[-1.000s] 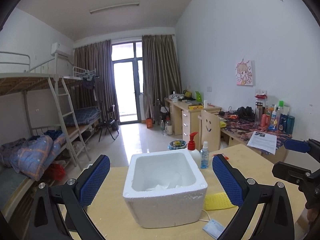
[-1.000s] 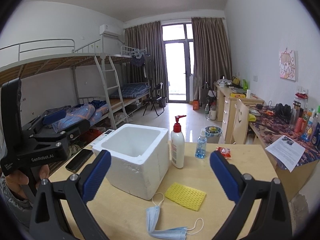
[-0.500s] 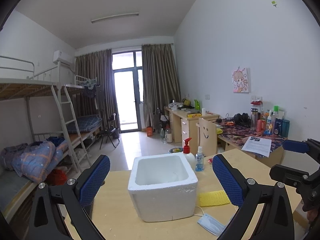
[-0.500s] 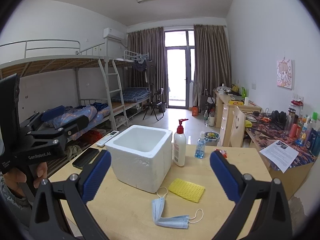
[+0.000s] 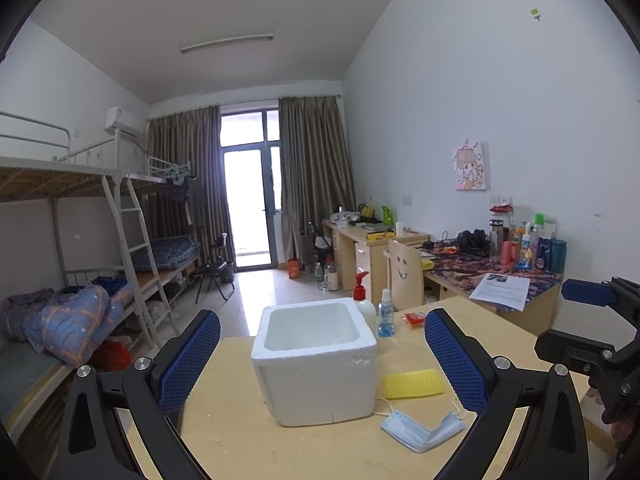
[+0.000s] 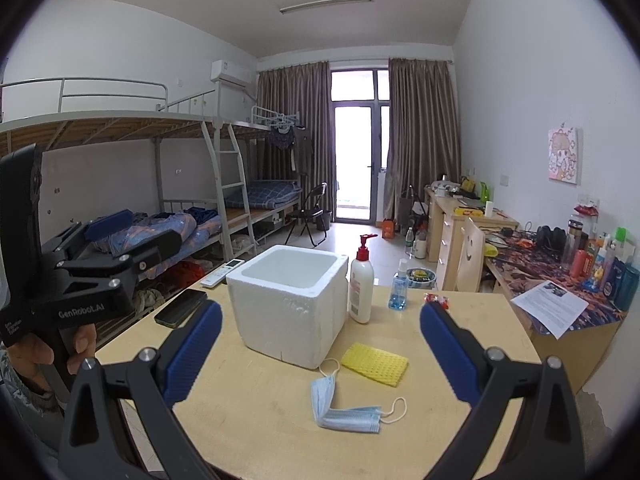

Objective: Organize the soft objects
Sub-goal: 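Withdraw both grippers from the foam box back over the table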

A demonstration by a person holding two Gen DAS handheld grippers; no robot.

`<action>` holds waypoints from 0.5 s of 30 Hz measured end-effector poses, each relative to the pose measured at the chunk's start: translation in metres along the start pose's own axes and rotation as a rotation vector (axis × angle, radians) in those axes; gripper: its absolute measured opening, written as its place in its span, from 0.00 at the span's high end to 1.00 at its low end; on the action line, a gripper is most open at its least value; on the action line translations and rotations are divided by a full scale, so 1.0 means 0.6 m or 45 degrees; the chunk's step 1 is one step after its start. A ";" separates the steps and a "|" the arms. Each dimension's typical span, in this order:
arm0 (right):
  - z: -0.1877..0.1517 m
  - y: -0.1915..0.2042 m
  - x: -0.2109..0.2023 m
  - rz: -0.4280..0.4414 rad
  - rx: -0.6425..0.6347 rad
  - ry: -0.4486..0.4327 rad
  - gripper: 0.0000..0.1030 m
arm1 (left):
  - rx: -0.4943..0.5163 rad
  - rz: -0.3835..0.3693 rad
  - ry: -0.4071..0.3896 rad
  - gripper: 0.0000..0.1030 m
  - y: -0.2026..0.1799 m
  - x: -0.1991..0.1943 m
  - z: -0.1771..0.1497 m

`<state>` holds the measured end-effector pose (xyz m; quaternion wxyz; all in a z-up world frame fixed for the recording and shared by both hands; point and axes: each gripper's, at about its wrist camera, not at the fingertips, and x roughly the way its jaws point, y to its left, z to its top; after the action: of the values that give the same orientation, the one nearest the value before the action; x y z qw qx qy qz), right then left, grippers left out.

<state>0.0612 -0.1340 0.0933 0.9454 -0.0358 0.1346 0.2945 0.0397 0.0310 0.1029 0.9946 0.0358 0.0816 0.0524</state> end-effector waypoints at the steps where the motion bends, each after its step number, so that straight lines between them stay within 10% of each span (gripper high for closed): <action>1: -0.003 0.001 -0.004 0.001 0.001 -0.002 0.02 | 0.006 -0.006 -0.001 0.01 -0.005 -0.004 -0.003; 15: -0.038 0.012 -0.048 0.001 0.025 -0.027 0.02 | -0.006 -0.037 -0.018 0.01 -0.011 -0.040 -0.041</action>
<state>0.0290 -0.1471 0.0796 0.9470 -0.0231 0.1275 0.2940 0.0124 0.0234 0.0818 0.9959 0.0327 0.0750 0.0377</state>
